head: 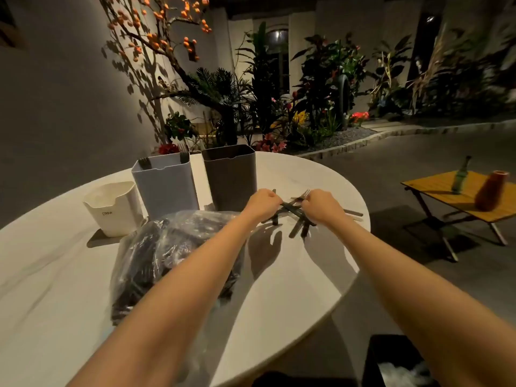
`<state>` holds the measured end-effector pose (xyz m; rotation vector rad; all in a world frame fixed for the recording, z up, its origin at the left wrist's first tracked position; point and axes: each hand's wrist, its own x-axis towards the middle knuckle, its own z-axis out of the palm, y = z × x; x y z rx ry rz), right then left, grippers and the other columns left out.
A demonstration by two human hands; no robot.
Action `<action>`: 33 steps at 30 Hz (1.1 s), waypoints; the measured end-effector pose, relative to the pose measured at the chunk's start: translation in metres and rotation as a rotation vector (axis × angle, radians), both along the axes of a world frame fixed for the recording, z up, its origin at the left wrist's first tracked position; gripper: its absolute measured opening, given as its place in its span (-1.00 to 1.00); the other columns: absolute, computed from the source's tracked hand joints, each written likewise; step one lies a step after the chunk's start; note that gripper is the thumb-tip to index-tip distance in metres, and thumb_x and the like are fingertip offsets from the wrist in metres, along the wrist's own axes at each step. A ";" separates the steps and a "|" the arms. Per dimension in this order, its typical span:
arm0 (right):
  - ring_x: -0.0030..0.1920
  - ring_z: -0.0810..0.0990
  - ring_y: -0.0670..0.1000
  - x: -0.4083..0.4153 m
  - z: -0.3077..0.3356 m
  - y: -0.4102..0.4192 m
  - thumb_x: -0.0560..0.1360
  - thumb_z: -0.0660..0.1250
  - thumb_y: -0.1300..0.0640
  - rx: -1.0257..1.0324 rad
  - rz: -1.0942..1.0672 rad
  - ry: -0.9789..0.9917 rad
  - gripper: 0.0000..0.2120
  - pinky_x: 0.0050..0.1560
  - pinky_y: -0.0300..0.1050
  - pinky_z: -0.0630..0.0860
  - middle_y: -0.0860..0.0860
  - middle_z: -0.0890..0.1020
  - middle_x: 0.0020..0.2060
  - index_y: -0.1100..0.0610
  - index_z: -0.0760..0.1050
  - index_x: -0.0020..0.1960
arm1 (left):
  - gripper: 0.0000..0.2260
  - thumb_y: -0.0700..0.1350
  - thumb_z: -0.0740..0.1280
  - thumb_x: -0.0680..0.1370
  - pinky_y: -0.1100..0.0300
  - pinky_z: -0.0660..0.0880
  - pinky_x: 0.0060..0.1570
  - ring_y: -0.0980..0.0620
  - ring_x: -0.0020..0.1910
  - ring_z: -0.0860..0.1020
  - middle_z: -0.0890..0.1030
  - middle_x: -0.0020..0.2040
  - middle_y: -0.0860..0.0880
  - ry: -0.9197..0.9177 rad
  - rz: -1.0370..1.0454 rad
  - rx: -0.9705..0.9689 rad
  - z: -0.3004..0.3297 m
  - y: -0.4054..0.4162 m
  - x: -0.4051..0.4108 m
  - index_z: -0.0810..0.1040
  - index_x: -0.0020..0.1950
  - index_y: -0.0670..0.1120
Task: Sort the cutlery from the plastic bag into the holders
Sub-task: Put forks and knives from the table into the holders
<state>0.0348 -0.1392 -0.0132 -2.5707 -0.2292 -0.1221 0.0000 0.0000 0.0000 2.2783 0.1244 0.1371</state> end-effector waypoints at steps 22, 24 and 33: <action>0.26 0.37 0.19 0.043 -0.031 0.032 0.49 0.32 -0.18 -0.005 -0.090 0.119 -0.62 0.03 -0.03 0.41 0.21 0.48 0.21 0.16 0.46 -0.02 | -0.84 -0.30 0.26 0.56 0.21 0.47 -0.22 -0.03 -0.22 0.49 0.55 -0.10 -0.17 0.224 0.016 0.074 -0.019 0.006 0.042 0.59 0.08 -0.24; 0.16 0.47 0.18 0.043 -0.029 0.038 0.50 0.31 -0.13 -0.017 -0.064 0.126 -0.67 -0.13 -0.09 0.40 0.21 0.56 0.09 0.15 0.43 -0.12 | -0.78 -0.31 0.24 0.56 0.17 0.45 -0.14 -0.03 -0.19 0.49 0.56 -0.07 -0.17 0.239 0.035 0.057 -0.020 0.009 0.044 0.61 0.15 -0.25; -0.12 0.59 0.08 0.037 -0.018 0.041 0.45 0.36 0.05 -0.020 -0.101 0.190 -0.88 -0.18 -0.10 0.52 0.04 0.58 -0.18 0.10 0.50 -0.13 | -0.77 -0.26 0.21 0.61 0.19 0.50 -0.16 -0.03 -0.23 0.51 0.55 -0.12 -0.18 0.237 0.103 -0.040 -0.027 0.008 0.053 0.57 0.21 -0.24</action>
